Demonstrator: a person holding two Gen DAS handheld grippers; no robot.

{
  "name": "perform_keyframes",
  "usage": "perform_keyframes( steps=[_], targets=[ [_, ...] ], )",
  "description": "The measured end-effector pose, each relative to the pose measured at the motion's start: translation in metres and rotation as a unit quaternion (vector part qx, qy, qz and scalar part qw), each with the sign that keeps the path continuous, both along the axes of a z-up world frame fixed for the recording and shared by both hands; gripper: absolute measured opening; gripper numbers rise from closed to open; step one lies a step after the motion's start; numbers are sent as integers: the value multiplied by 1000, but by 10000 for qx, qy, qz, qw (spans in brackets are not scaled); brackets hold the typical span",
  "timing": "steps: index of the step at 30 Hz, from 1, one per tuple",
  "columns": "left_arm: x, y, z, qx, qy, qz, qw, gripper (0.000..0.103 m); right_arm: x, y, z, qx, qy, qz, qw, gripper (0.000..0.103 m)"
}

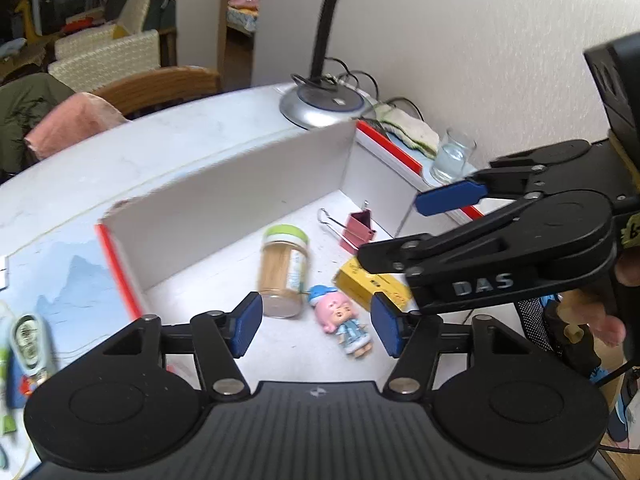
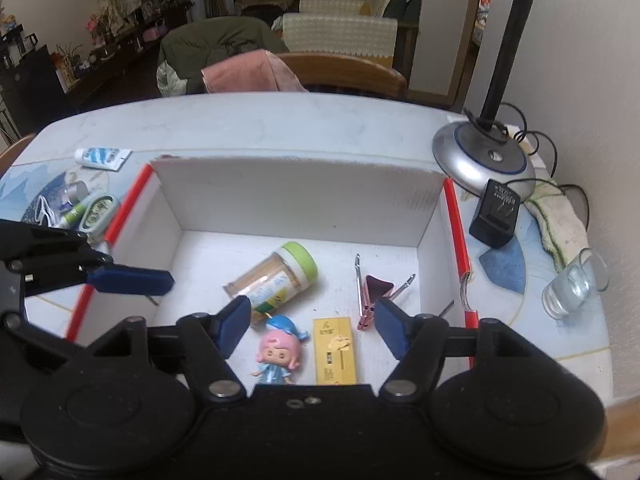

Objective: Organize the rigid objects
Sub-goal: 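Withdraw both tools from the shoebox back over the remaining items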

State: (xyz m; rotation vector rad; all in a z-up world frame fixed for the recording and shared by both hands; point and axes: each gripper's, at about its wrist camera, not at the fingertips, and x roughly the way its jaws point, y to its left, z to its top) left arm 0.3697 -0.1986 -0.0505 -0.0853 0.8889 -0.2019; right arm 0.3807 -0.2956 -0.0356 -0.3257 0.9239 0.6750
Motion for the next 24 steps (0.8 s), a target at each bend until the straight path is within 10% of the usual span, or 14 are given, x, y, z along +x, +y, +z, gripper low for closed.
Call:
perform_keyframes(
  steps=[24],
  targets=[
    [-105, 137, 44, -180, -804, 916, 9924, 75, -92, 60, 49, 476, -297, 295, 9980, 86]
  ],
)
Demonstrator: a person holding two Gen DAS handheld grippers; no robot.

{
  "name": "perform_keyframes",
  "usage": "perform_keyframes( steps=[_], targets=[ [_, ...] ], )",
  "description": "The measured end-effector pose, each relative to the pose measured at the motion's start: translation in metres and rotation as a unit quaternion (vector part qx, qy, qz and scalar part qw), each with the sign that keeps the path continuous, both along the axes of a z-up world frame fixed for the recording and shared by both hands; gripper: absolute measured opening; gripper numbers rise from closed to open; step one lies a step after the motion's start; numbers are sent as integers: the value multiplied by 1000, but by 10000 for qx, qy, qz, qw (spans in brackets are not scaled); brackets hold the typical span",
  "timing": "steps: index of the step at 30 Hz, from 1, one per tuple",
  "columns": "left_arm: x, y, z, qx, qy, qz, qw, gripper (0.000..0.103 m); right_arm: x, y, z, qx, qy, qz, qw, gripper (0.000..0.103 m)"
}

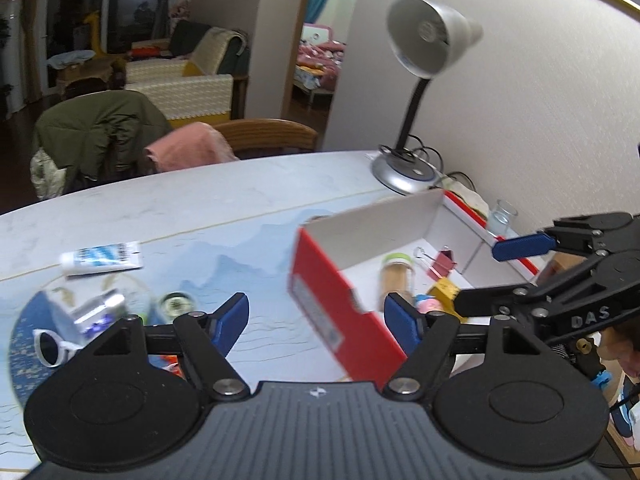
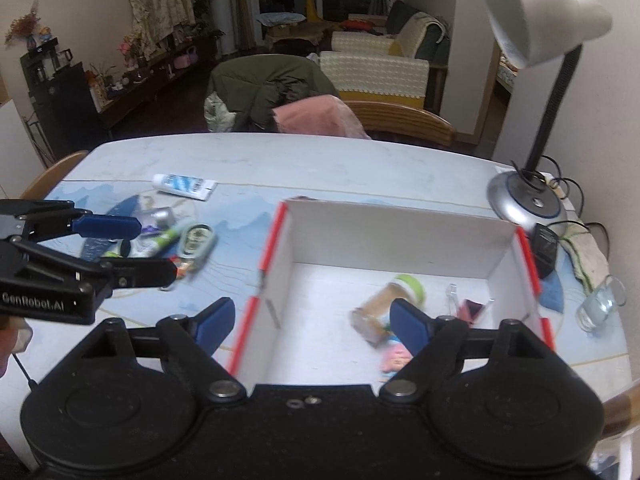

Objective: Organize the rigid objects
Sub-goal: 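Withdraw both tools from the shoebox back over the remaining items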

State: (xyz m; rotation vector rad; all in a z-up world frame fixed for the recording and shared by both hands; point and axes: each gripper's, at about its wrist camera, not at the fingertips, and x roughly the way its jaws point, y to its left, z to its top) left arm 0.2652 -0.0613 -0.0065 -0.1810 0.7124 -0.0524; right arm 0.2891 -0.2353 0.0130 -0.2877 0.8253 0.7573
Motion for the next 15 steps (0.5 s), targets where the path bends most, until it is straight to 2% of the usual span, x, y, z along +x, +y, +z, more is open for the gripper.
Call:
perform_keyframes(
  steps=[4, 9, 15],
  targets=[
    [-18, 34, 0, -17, 1, 229, 9997, 81, -18, 18, 2, 141, 35, 110, 9998, 93],
    [-40, 73, -4, -80, -19, 478, 9988, 81, -39, 39, 0, 314, -15, 299, 9991, 100],
    [-58, 105, -16, -54, 90, 632, 9979, 84, -54, 64, -6, 489, 47, 361, 9981, 102]
  ],
)
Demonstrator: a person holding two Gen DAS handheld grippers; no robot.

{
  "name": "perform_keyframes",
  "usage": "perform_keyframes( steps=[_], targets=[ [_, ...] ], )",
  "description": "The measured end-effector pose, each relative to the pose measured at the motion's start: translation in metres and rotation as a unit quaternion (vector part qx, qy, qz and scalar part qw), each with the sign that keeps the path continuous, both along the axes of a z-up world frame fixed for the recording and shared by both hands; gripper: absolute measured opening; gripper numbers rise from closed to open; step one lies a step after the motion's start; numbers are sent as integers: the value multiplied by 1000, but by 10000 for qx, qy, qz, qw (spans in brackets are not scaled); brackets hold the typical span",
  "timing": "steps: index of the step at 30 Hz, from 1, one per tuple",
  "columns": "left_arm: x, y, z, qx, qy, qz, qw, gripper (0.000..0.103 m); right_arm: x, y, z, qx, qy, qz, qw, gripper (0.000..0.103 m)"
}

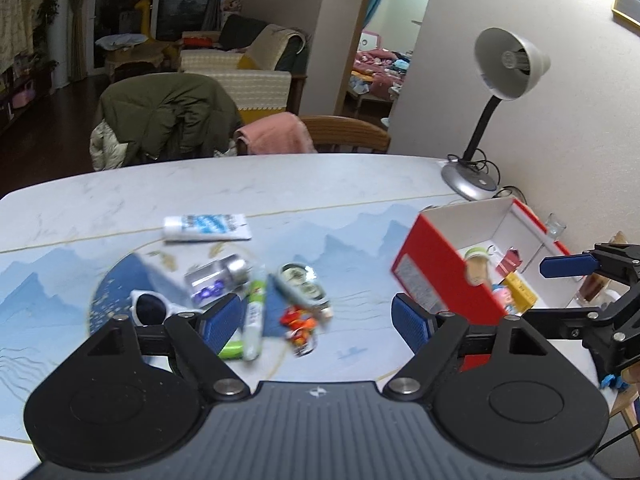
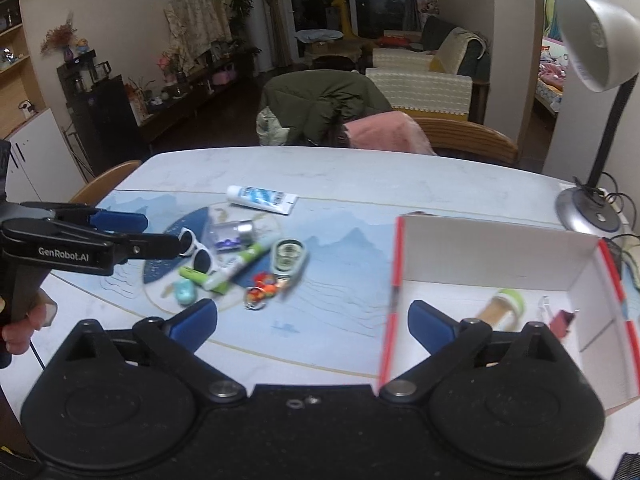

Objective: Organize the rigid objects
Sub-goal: 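Withdraw both tools from the shoebox back over the remaining items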

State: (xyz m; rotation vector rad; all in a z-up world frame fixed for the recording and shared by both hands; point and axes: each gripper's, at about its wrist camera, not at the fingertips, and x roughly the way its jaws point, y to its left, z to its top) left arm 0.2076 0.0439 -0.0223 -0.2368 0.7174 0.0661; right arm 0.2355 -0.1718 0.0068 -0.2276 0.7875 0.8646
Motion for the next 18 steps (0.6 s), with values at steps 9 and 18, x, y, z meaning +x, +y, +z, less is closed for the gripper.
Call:
perform_keyframes(
  steps=[9, 18],
  targets=[
    [-15, 33, -21, 14, 95, 4, 10000, 102, -11, 38, -18, -35, 196, -79, 9998, 102],
    [-25, 55, -53, 64, 115, 123, 9998, 103, -11, 70, -38, -218, 244, -154, 9993, 102]
  ],
)
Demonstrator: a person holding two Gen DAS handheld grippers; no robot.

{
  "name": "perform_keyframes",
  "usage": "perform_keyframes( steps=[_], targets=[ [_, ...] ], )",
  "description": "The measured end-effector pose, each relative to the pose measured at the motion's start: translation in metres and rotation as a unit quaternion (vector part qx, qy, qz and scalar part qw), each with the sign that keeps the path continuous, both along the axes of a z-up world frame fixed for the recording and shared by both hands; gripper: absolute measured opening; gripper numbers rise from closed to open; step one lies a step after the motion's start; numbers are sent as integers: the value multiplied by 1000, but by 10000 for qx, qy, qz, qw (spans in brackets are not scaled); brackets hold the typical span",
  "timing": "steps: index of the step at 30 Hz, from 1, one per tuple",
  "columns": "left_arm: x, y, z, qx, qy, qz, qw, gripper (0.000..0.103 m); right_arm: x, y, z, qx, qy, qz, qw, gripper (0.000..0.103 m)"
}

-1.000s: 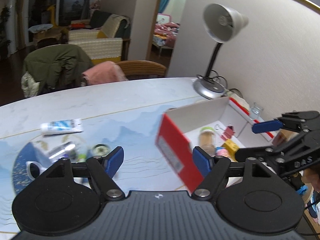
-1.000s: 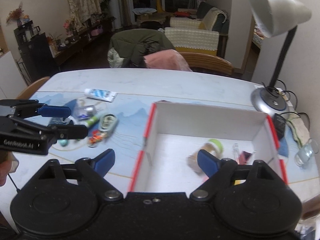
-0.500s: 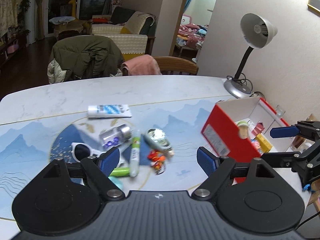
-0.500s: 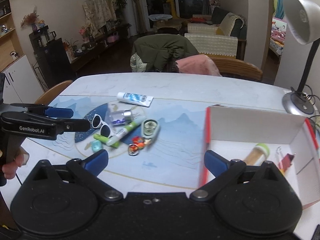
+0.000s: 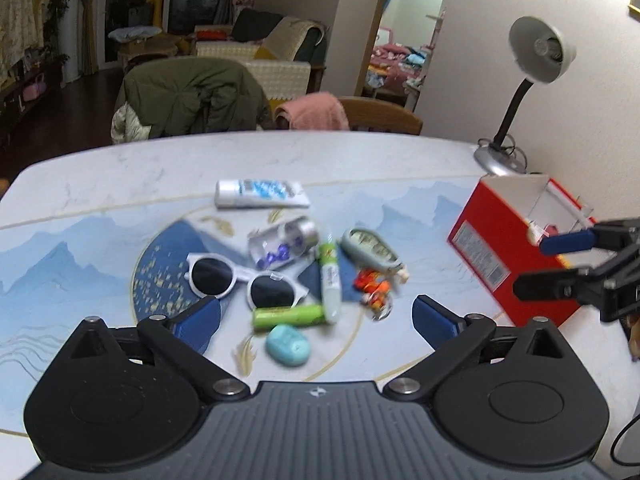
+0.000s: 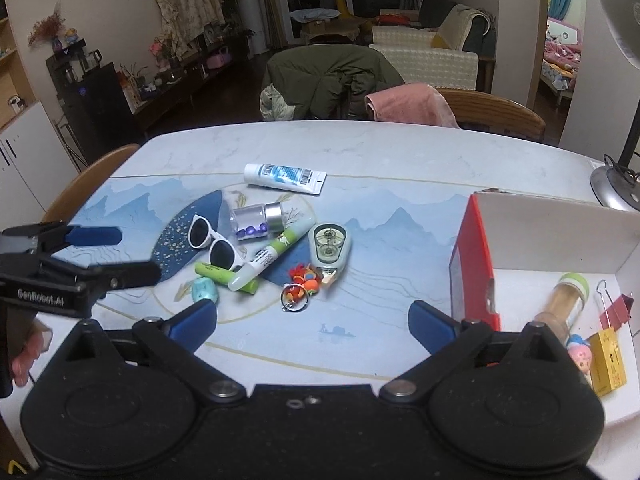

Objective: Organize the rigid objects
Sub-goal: 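Withdraw both tools from the shoebox back over the remaining items, then lower the left tool over the blue soap case while the right tool approaches the correction tape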

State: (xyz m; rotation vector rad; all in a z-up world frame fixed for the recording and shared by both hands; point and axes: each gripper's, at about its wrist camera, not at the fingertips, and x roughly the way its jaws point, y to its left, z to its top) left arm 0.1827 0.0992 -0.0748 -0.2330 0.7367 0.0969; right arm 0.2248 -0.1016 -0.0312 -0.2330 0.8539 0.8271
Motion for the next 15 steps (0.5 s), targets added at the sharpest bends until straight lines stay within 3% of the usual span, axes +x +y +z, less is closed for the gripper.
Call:
perform_keyframes(
  steps=[4, 9, 15],
  targets=[
    [4, 4, -20, 68, 219, 61, 9997, 103, 10, 15, -11, -181, 17, -84, 9998, 102],
    [13, 8, -45, -187, 393, 43, 9990, 103, 25, 36, -26, -377, 27, -103, 9992, 102],
    [25, 2, -65, -52, 474, -166, 9987, 103, 50, 61, -42, -576, 9, -207, 9981, 98]
  ],
)
